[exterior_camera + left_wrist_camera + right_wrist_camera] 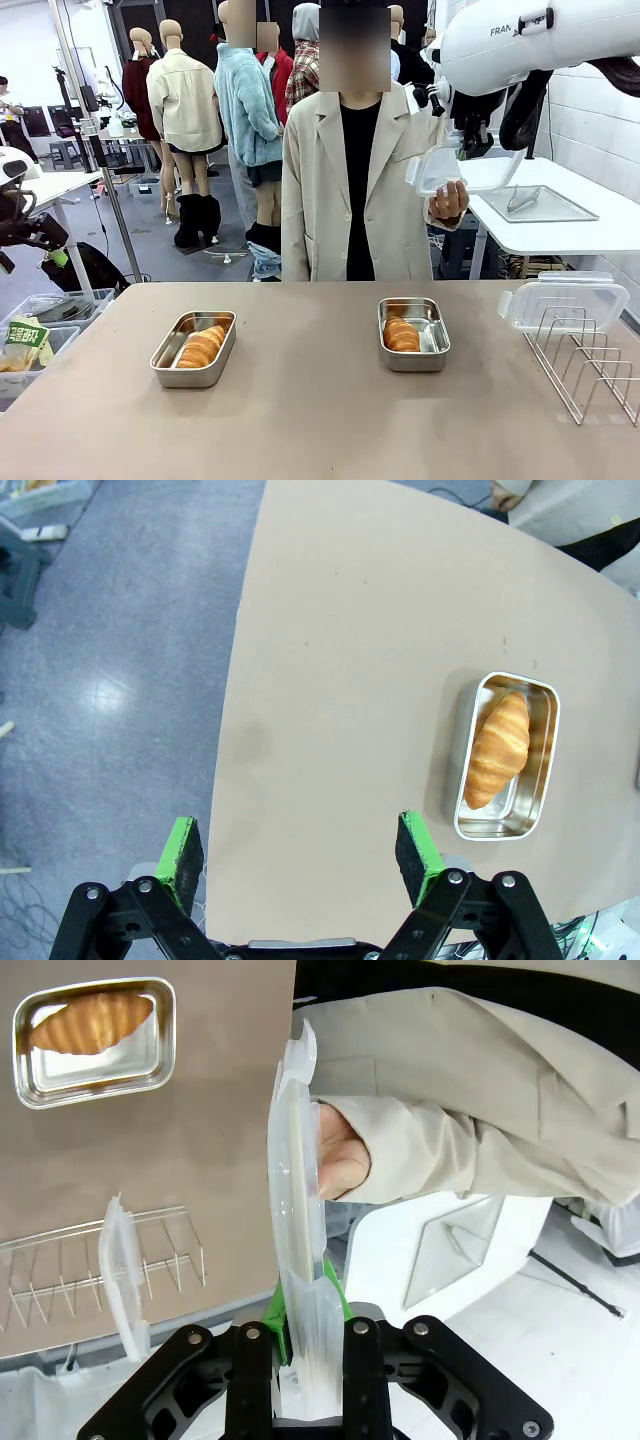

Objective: Place the bread in airtight containers.
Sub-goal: Release when the human grabs the Airtight Container lid, then pick up one Airtight Container lid and hand it to the human.

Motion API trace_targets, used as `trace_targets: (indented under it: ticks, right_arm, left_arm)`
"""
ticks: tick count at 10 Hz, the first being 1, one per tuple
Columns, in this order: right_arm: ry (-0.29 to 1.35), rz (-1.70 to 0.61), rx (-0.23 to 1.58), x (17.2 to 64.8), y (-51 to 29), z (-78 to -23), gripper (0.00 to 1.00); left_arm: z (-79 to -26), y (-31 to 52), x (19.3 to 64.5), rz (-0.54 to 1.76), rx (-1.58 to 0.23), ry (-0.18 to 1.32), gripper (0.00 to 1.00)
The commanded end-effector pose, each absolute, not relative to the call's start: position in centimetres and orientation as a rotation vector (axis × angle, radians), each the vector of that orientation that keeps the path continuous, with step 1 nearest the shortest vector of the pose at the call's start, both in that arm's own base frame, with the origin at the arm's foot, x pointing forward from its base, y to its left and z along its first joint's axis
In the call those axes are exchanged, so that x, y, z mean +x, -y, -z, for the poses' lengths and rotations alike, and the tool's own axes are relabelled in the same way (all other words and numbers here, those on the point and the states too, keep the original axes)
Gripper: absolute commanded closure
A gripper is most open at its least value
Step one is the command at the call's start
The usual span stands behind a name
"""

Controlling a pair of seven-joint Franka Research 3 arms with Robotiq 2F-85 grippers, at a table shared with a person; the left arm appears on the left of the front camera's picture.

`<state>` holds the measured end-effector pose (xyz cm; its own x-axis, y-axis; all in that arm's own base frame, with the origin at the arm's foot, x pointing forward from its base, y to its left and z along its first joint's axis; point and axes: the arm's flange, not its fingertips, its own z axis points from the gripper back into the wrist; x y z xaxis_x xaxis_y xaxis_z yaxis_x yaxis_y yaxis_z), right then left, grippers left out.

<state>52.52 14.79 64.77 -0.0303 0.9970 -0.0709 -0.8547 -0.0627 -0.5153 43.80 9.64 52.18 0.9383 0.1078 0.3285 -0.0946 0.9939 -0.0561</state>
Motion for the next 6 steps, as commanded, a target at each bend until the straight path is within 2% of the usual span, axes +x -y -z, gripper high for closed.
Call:
trace_targets:
  ticks: [1,2,6]
  right_arm:
    - [0.371,-1.556,-0.439,52.4,-14.6,-65.6,1.00]
    - [0.365,-1.545,-0.437,52.4,-14.5,-65.7,0.93]
    - [0.367,-1.518,-0.406,47.4,-9.7,-68.5,0.15]
  left_arm:
    - [-52.3,-9.8,43.8,-0.107,-0.032,0.339,0.00]
    - [-52.3,-9.8,43.8,-0.107,-0.032,0.339,0.00]
    - [-52.3,-9.8,43.8,-0.107,-0.032,0.339,0.00]
